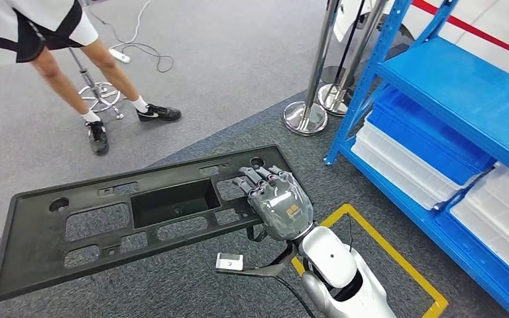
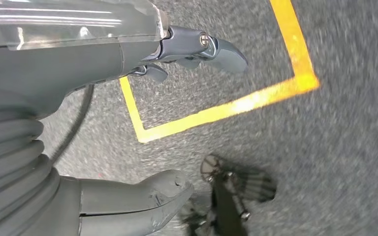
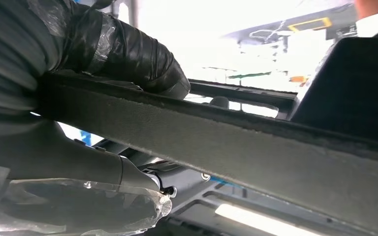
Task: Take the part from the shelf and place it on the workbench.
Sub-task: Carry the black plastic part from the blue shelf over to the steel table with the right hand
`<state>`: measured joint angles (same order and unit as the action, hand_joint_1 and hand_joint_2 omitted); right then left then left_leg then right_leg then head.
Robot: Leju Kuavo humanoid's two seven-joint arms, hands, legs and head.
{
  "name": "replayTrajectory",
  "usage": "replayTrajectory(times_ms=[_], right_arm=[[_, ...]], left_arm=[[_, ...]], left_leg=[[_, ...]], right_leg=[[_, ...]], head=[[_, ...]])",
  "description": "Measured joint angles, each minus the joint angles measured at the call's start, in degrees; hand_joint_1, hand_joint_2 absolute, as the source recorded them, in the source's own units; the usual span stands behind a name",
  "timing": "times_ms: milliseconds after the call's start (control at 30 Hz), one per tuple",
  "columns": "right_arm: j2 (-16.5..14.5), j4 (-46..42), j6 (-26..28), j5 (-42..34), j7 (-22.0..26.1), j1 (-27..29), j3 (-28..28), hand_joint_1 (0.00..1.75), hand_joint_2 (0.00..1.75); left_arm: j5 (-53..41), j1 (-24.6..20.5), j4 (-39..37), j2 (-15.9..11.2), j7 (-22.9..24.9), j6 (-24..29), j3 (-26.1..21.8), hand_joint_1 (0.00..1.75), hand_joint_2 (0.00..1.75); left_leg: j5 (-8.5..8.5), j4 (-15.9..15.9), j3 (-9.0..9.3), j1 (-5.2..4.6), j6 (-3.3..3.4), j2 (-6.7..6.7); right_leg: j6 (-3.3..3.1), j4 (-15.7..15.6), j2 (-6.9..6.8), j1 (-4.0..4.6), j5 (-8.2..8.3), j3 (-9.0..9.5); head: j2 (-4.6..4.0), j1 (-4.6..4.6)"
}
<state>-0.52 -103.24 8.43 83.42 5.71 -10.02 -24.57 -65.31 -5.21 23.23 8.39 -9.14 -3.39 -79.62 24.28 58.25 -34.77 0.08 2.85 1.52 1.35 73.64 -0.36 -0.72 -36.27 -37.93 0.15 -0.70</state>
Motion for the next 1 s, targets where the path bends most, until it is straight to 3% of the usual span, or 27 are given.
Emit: replayTrajectory(times_ms=[33,67,133,200,233,300,333,400,467,533,567,633,700,733,833,900,967,1000], right_arm=[[0.0,0.16,-0.02,-0.01,-0.05,0.0,-0.02,1.75,1.75],[0.0,0.27,-0.02,-0.02,-0.05,0.0,-0.04,1.75,1.75],[-0.02,0.4,0.03,-0.18,-0.05,-0.05,-0.08,1.75,1.75],[-0.17,0.39,0.04,-0.46,-0.01,-0.12,-0.08,1.75,1.75],[-0.29,0.37,0.03,-0.5,0.01,-0.16,-0.09,1.75,1.75],[-0.6,0.34,-0.01,-0.21,0.03,-0.19,-0.13,1.75,1.75],[-0.77,0.33,-0.02,0.0,0.03,-0.17,-0.15,1.75,1.75],[-1.12,0.32,-0.02,0.25,0.03,-0.14,-0.2,1.75,1.75],[-1.32,0.32,-0.02,0.3,0.02,-0.09,-0.21,1.75,1.75],[-1.35,0.36,0.01,0.3,0.0,-0.03,-0.21,1.75,1.75],[-1.34,0.39,0.04,0.31,-0.01,-0.01,-0.21,1.75,1.75],[-1.33,0.45,0.09,0.31,-0.04,-0.02,-0.21,1.75,1.75],[-1.33,0.46,0.17,0.3,-0.07,-0.04,-0.21,1.75,1.75],[-1.34,0.45,0.22,0.3,-0.08,-0.05,-0.21,1.75,1.75],[-1.36,0.42,0.28,0.44,-0.06,0.04,-0.22,1.75,1.75],[-1.35,0.36,0.29,0.53,-0.05,0.17,-0.23,1.75,1.75],[-1.32,0.32,0.3,0.54,-0.04,0.52,-0.23,1.75,1.75],[-1.31,0.32,0.3,0.54,-0.05,0.76,-0.23,1.75,1.75]], left_arm=[[0.08,-0.02,0.0,0.01,0.08,0.06,-0.21,0.0,1.75],[0.09,0.01,0.0,0.02,0.16,0.09,-0.32,0.0,1.75],[-0.08,0.11,0.0,0.18,0.51,0.15,-0.39,0.0,1.75],[-0.31,0.02,0.04,0.5,1.03,0.38,-0.4,0.0,1.75],[-0.25,0.02,0.06,0.64,1.25,0.58,-0.4,0.0,1.75],[0.29,0.23,0.14,0.73,1.39,0.96,-0.49,0.0,1.75],[0.62,0.39,0.22,0.81,1.4,1.1,-0.57,0.0,1.75],[1.0,0.41,0.4,0.98,1.4,1.19,-0.71,0.0,1.75],[1.18,0.13,0.45,1.11,1.31,1.16,-0.73,0.0,1.75],[1.52,0.07,0.48,1.15,0.82,0.83,-0.76,0.0,1.75],[1.66,0.16,0.52,1.16,0.48,0.55,-0.78,0.0,1.75],[1.67,0.32,0.65,1.19,-0.07,0.06,-0.8,0.0,1.75],[1.51,0.25,0.78,1.32,-0.27,-0.17,-0.77,0.0,1.75],[1.39,0.23,0.81,1.39,-0.28,-0.21,-0.74,0.0,1.75],[1.03,0.46,0.85,1.42,-0.26,-0.32,-0.69,0.0,1.75],[0.67,0.53,0.88,1.42,-0.25,-0.51,-0.55,0.0,1.75],[0.14,0.4,0.9,1.4,-0.23,-0.64,-0.28,0.0,1.75],[-0.03,0.34,0.9,1.39,-0.21,-0.66,-0.17,0.0,1.75]], left_leg=[[-0.04,0.03,-0.01,-0.11,0.05,0.9],[-0.06,0.06,0.03,-0.19,0.07,1.8],[-0.07,0.17,0.15,-0.27,0.06,3.61],[-0.13,0.4,-0.09,-0.28,-0.25,5.18],[-0.21,0.44,-0.34,-0.11,-0.56,5.85],[-0.45,0.29,-0.72,0.13,-1.38,7.17],[-0.34,0.46,-0.83,0.09,-1.69,6.79],[1.5,3.34,-2.14,-0.06,-2.25,3.59],[5.11,10.26,-5.51,0.25,-2.89,0.0],[6.85,15.59,-8.17,0.73,-3.51,-1.03],[6.14,15.34,-7.98,0.97,-3.75,-1.25],[2.64,8.8,-4.39,1.34,-4.13,-2.74],[0.56,2.35,-0.89,1.12,-3.7,-4.97],[0.48,1.08,-0.27,0.96,-3.23,-5.54],[0.74,0.84,-0.33,0.65,-1.6,-3.88],[0.66,0.65,-0.13,0.63,-0.73,-2.62],[0.65,0.58,-0.04,0.54,-0.2,-1.23],[0.66,0.59,-0.03,0.38,-0.07,-0.41]], right_leg=[[-0.09,1.5,0.14,0.02,0.16,-0.96],[-0.27,0.79,0.26,0.04,1.46,-0.86],[-0.98,-6.17,1.83,0.15,6.04,1.98],[-1.71,-12.72,4.45,0.16,8.74,4.75],[-1.91,-14.11,5.23,0.22,8.93,5.28],[-2.04,-14.91,4.45,0.27,8.89,5.66],[-2.18,-15.45,3.7,0.17,9.07,6.01],[-2.57,-16.58,1.95,-0.12,9.44,6.82],[-2.75,-16.84,0.06,-0.01,9.39,7.12],[-2.56,-16.71,-1.79,0.0,9.12,7.14],[-2.4,-16.64,-2.63,-0.05,8.95,7.2],[-1.86,-16.38,-4.17,-0.15,8.45,7.53],[-1.09,-16.02,-5.37,0.11,7.81,7.82],[-0.75,-15.9,-5.83,0.34,7.58,7.94],[0.09,-15.8,-6.76,0.25,7.03,8.4],[0.5,-13.17,-4.34,-0.17,4.96,7.57],[0.4,-5.83,-1.0,-0.22,1.15,4.06],[0.23,-1.79,-0.28,-0.13,-0.29,1.84]], head=[[0.0,0.01],[0.0,0.01],[0.0,0.01],[0.0,0.01],[0.0,0.0],[0.0,-0.01],[0.0,-0.01],[0.0,0.02],[0.0,0.05],[0.0,0.05],[0.0,0.05],[0.0,0.05],[0.0,0.02],[0.0,-0.01],[0.0,-0.05],[0.0,-0.06],[0.0,-0.06],[0.0,-0.07]])
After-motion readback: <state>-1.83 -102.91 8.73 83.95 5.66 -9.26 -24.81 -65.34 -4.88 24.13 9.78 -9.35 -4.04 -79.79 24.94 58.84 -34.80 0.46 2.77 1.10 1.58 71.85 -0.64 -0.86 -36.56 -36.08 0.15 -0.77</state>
